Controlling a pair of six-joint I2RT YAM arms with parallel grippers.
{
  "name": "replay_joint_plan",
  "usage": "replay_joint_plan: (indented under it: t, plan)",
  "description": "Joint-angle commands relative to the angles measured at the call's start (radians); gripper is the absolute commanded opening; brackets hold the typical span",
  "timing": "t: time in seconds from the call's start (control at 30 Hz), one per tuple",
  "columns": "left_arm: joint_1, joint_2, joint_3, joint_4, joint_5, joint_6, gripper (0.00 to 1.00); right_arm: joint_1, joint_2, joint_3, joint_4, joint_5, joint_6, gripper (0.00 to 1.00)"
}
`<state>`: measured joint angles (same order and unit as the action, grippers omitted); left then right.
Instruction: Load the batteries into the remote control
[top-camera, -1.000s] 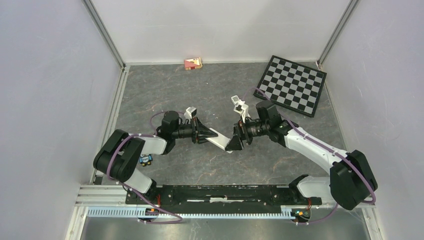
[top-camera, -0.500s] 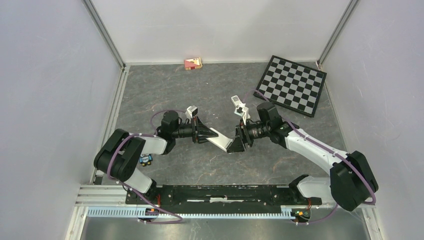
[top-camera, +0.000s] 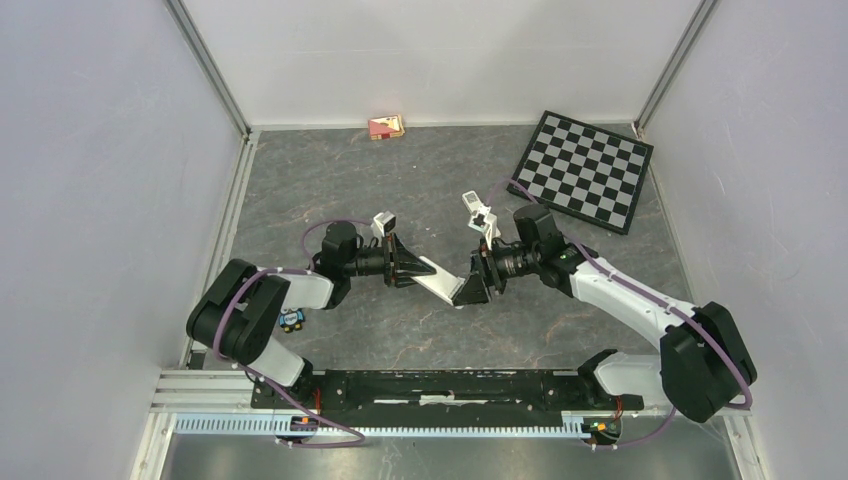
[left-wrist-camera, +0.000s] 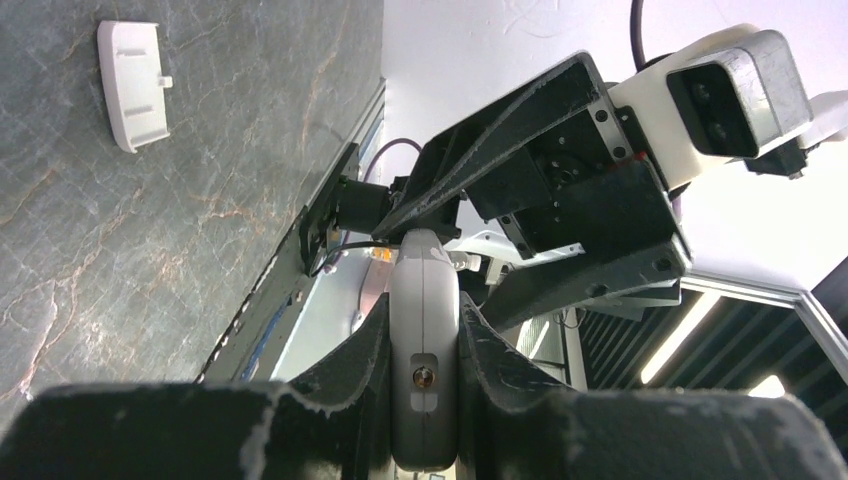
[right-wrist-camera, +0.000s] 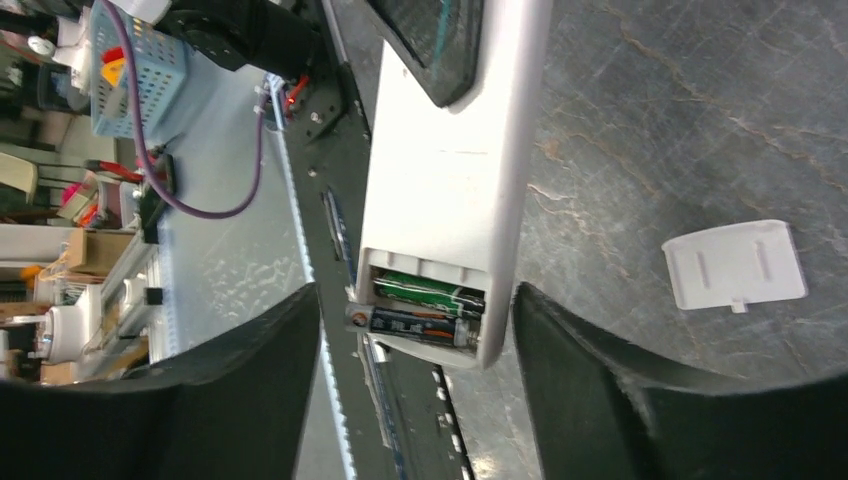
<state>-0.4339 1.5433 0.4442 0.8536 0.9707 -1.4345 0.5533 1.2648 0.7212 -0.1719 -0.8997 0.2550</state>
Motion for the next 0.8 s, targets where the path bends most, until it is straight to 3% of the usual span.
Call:
replay_joint_plan:
  t: [0.0,0.07,0.13,0.57,0.77]
  plan:
    - [0.0,-0.028,0.022,-0.012,0.007,0.017,0.02,0.0,-0.038,-0.009,0.092,-0.042,0.013,0.83]
    - [-0.001,-0.026,0.021,-0.02,0.006,0.025,0.02,0.0,-0.057,-0.024,0.126,-0.048,0.03,0.88]
    - [0.0,-0.025,0.019,-0.021,0.006,0.028,0.02,-0.001,-0.062,-0.029,0.144,-0.058,0.046,0.87]
    - [0.0,-0.043,0.018,-0.022,0.003,0.024,0.02,-0.004,-0.029,-0.045,0.133,-0.062,0.034,0.54]
    - [-0.001,-0.049,0.022,-0.028,0.002,0.022,0.02,-0.004,-0.027,-0.045,0.119,-0.044,0.018,0.57]
